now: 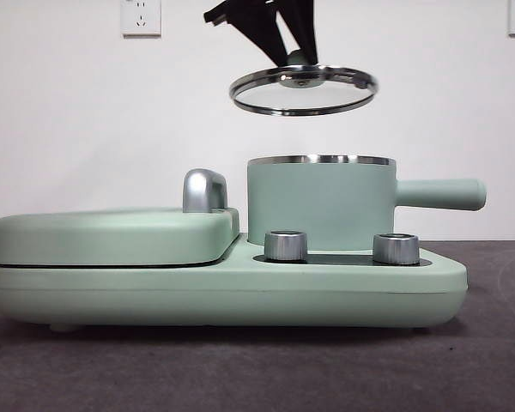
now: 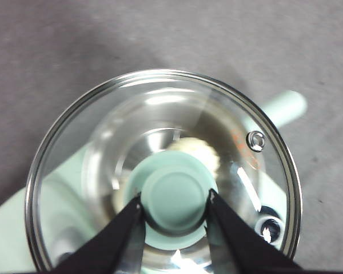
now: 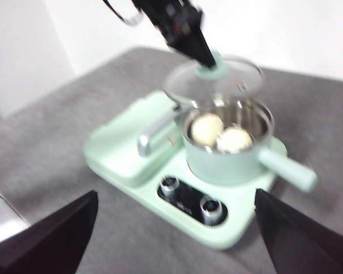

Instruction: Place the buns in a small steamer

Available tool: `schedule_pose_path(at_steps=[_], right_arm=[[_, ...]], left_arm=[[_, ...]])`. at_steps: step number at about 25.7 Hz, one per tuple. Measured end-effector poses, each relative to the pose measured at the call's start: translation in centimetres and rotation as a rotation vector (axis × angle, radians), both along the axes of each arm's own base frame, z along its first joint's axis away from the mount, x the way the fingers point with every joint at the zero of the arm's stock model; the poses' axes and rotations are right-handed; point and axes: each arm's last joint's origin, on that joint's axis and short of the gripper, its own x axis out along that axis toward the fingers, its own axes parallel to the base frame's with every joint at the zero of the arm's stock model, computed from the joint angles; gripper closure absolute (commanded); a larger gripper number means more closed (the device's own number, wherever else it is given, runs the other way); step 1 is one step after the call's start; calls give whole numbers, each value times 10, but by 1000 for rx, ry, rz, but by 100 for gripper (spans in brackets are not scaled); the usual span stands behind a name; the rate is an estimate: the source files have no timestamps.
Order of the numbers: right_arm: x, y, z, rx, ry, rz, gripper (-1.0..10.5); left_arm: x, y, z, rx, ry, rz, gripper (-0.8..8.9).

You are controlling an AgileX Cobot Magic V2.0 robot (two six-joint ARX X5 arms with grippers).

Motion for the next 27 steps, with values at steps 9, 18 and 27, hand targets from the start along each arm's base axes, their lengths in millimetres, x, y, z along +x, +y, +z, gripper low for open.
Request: schedule_pose_path(at_steps=[9,18,27], right_arm=[[0,0,1,8,-13,-1,511],[0,0,0,2,-2,-1,511],[0,0,0,-1,4,-1,511]], left_arm=[[12,-17,-27,31,36,-12,807],[23,-30,-55,68,78,-17,807],[23,-31,-55,68,77,-19,807]])
